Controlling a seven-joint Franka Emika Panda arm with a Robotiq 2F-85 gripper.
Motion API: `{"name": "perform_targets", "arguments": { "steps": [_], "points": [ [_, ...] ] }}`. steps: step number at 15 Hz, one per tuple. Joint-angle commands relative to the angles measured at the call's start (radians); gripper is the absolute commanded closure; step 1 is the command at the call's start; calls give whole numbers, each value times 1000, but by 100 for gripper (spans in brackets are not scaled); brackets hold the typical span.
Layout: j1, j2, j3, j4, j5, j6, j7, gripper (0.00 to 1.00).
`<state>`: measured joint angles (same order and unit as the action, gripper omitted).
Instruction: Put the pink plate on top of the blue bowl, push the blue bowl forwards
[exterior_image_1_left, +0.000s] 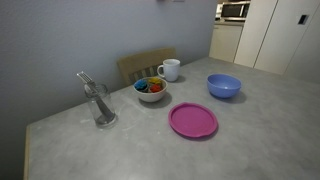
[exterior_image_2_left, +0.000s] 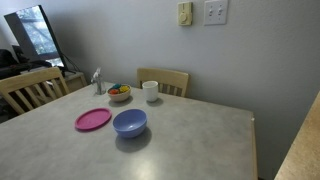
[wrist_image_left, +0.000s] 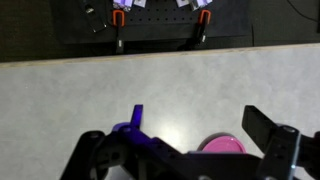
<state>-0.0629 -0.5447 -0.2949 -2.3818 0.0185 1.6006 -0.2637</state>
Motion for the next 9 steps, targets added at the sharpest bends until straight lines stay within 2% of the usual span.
{"name": "perform_targets", "arguments": {
  "steps": [1, 5, 9],
  "points": [
    [27, 83, 90, 41, 73, 54, 48, 0],
    [95, 228, 229, 116, 145, 157, 166, 0],
    [144, 431, 343, 248, 127, 222, 294, 0]
  ]
}}
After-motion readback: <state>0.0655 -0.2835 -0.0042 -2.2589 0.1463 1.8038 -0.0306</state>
